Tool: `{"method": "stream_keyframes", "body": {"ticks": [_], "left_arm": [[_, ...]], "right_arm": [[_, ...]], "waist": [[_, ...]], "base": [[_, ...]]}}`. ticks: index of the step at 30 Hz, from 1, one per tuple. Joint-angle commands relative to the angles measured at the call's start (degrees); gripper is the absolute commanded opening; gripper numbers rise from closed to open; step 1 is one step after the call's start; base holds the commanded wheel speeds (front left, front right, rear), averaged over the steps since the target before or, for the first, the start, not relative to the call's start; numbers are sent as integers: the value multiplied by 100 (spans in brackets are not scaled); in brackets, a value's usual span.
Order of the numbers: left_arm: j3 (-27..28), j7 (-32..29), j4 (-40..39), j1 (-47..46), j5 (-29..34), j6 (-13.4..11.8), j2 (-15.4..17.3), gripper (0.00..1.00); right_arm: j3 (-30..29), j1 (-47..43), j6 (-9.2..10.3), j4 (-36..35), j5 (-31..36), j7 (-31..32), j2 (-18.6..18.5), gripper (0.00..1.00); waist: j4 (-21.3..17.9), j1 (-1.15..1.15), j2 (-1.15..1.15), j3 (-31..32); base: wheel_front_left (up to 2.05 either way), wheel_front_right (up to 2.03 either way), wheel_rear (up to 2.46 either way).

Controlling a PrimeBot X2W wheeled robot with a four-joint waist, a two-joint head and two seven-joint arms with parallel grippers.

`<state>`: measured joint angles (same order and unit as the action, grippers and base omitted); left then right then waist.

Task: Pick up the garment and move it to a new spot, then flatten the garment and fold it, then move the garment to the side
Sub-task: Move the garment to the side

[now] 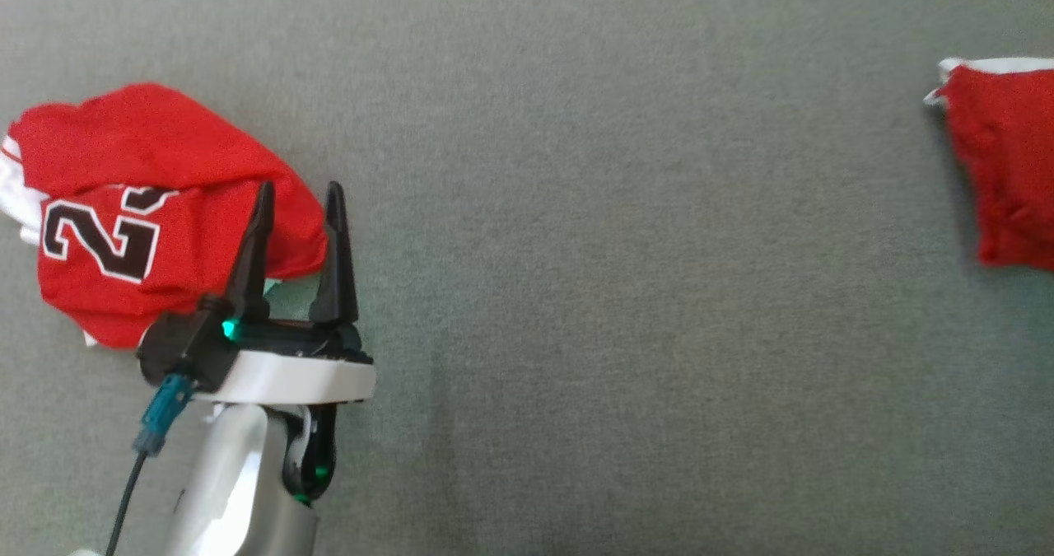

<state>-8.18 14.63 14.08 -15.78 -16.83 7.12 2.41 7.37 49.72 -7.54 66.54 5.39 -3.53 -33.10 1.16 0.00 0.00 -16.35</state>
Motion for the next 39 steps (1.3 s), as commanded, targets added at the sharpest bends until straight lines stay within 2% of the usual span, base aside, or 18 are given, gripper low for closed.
{"method": "stream_keyframes", "body": {"ticks": [1, 6, 10, 11, 12, 18, 19, 21, 25, 31, 35, 39], "left_arm": [[236, 37, -184, -24, -5, 23, 47, 100], [375, 37, -242, 183, 10, 6, 47, 100], [452, 37, -292, 384, 19, -34, 47, 100], [452, 37, -292, 384, 19, -34, 47, 100], [467, 37, -296, 442, 0, -50, 47, 100], [510, 37, -326, 768, 6, -127, 47, 100], [532, 37, -361, 868, -9, -162, 47, 100], [555, 37, -401, 974, -15, -183, 47, 100], [636, 37, -465, 1178, -113, -247, 47, 100], [581, 37, -570, 1423, -327, -274, 47, 100], [573, 37, -466, 1527, -339, -279, 47, 100], [604, 37, -393, 1537, -253, -255, 47, 100]], "right_arm": [[-65, -78, 5, -210, 144, -71, 0, 100], [-459, -115, 5, -514, 271, -281, 552, 100], [-686, -223, 5, -814, 92, -608, 1188, 100], [-686, -223, 5, -814, 92, -608, 1188, 100], [-707, -269, 5, -913, 35, -691, 1352, 100], [-811, -803, 5, -1703, -409, -1021, 2237, 100], [-740, -1086, 5, -2071, -577, -1079, 2513, 100], [-651, -1424, 5, -2495, -769, -1115, 2713, 100], [-571, -2269, 5, -3362, -1210, -1141, 2956, 100], [-232, -3713, 5, -4277, -1732, -1145, 3018, 100], [-89, -4291, 5, -4651, -1752, -1145, 3020, 100], [-44, -4498, 5, -4869, -1629, -1146, 3021, 100]], "waist": [[-79, 0, 0, 241], [-172, 0, 0, 705], [-171, 0, 0, 1066], [-171, 0, 0, 1066], [-166, 0, 0, 1152], [-155, 0, 0, 1655], [-152, 0, 0, 1739], [-144, 0, 0, 1794], [-135, 0, 0, 1841], [-78, 0, 0, 1848], [-44, 0, 0, 1822], [-30, 0, 0, 1808]], "base": [[0, 0, 0], [0, 0, 0], [0, 0, 0], [0, 0, 0], [0, 0, 0], [0, 0, 0], [0, 0, 0], [0, 0, 0], [0, 0, 0], [0, 0, 0], [0, 0, 0], [0, 0, 0]]}}
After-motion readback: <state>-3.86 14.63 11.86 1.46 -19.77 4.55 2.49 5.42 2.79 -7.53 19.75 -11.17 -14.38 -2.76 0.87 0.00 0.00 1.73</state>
